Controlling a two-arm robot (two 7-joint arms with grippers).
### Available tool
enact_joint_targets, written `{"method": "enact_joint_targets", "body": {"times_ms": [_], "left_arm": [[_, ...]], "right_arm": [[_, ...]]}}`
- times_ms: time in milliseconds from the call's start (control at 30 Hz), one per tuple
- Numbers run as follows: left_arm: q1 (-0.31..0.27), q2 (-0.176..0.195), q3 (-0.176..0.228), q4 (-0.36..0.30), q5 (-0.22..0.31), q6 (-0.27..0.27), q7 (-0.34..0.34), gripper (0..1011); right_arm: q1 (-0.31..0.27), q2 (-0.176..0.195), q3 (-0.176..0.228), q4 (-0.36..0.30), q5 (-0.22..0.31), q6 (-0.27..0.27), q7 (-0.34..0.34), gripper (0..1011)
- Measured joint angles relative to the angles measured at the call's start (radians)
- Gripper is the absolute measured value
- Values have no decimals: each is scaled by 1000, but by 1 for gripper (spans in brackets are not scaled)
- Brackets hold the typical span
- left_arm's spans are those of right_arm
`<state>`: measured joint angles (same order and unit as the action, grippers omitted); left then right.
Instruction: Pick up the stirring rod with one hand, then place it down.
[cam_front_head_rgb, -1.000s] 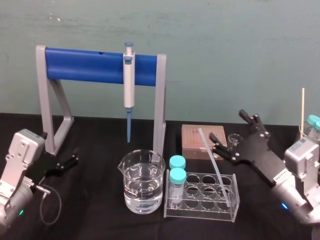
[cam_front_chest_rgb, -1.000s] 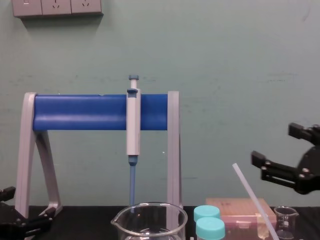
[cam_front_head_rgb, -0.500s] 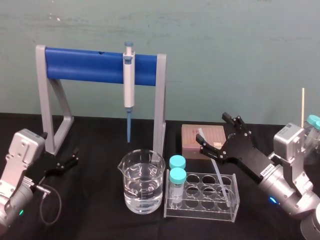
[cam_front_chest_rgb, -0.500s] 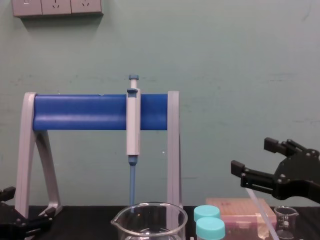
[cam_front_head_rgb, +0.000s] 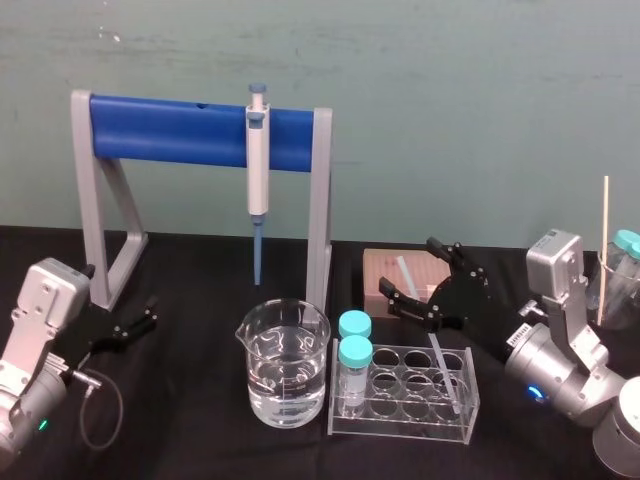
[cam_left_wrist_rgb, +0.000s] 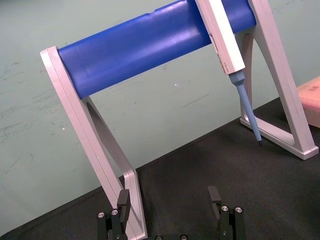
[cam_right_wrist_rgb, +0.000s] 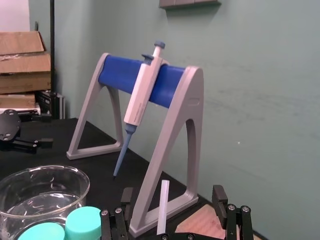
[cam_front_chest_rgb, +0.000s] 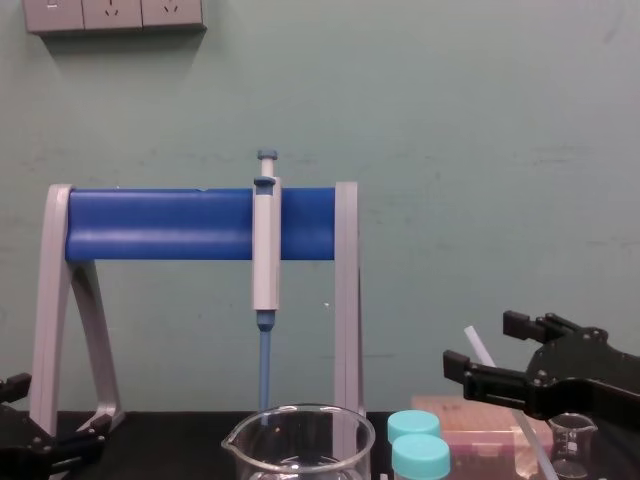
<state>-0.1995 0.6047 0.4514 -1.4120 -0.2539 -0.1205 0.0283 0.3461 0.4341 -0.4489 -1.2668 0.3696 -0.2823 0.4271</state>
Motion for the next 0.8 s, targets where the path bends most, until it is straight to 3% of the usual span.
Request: {"method": "enact_joint_targets", "body": {"times_ms": [333,800], "left_arm": [[0,0,0,0,0,0,0,1000],[0,0,0,0,0,0,0,1001]], "right_arm": [[26,-23,13,47,14,46,50,1003],[20,-35,33,54,6,75,90,1003]]}}
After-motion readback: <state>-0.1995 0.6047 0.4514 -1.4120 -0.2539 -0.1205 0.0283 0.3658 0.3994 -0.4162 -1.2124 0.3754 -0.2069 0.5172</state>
